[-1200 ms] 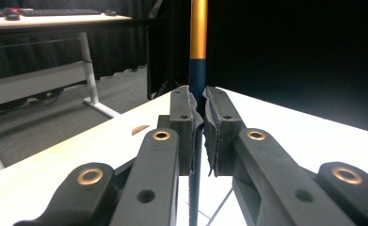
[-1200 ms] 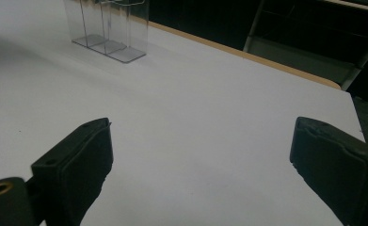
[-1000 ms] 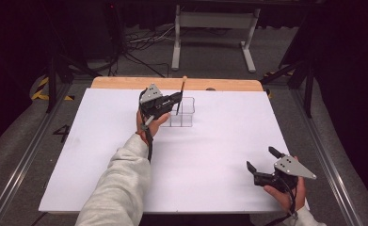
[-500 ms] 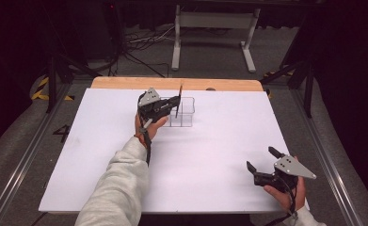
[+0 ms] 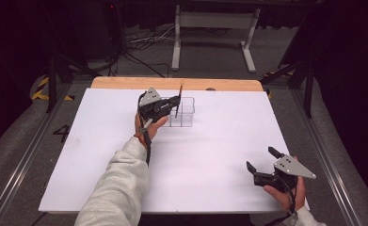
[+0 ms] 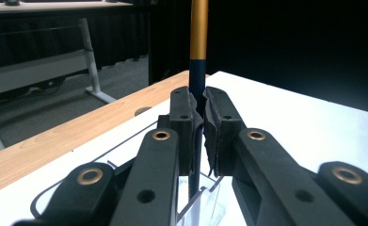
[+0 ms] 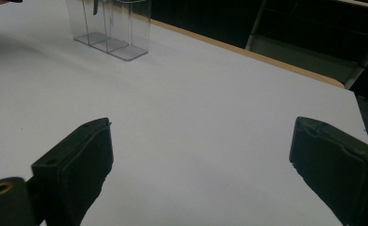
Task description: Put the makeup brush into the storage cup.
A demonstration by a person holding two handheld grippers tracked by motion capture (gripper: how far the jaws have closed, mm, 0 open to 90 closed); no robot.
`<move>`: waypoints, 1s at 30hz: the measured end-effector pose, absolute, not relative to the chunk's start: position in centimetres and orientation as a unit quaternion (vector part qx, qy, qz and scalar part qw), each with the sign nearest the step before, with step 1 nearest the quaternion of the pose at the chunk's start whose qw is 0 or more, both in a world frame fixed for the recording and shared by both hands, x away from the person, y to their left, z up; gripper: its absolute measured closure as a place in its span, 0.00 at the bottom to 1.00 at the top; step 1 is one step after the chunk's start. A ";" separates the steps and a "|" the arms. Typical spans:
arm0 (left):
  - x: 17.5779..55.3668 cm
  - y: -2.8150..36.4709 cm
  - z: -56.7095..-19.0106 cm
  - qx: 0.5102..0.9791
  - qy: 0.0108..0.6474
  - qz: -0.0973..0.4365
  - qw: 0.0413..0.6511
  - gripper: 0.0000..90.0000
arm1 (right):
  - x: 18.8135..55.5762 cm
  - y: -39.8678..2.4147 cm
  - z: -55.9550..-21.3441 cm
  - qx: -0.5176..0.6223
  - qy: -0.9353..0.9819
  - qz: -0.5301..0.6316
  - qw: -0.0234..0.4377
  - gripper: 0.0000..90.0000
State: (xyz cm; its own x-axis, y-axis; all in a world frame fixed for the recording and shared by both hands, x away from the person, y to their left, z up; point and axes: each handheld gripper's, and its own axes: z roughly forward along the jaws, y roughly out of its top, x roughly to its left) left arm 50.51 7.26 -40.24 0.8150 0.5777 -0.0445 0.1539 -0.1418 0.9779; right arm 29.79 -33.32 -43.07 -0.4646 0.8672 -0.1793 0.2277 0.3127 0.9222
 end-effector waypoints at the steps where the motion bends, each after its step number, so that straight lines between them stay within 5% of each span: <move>1: 50.5 7.3 -40.2 0.734 0.249 0.177 0.607 0.92 | 29.8 -33.3 -43.1 0.377 0.728 0.449 0.355 0.08; 17: 50.5 7.6 -40.1 0.734 0.250 0.178 0.605 0.91 | 29.9 -33.3 -43.1 0.378 0.730 0.449 0.351 0.08; 30: 49.8 8.7 -39.5 0.742 0.244 0.197 0.592 0.81 | 29.9 -33.1 -43.2 0.374 0.734 0.447 0.348 0.08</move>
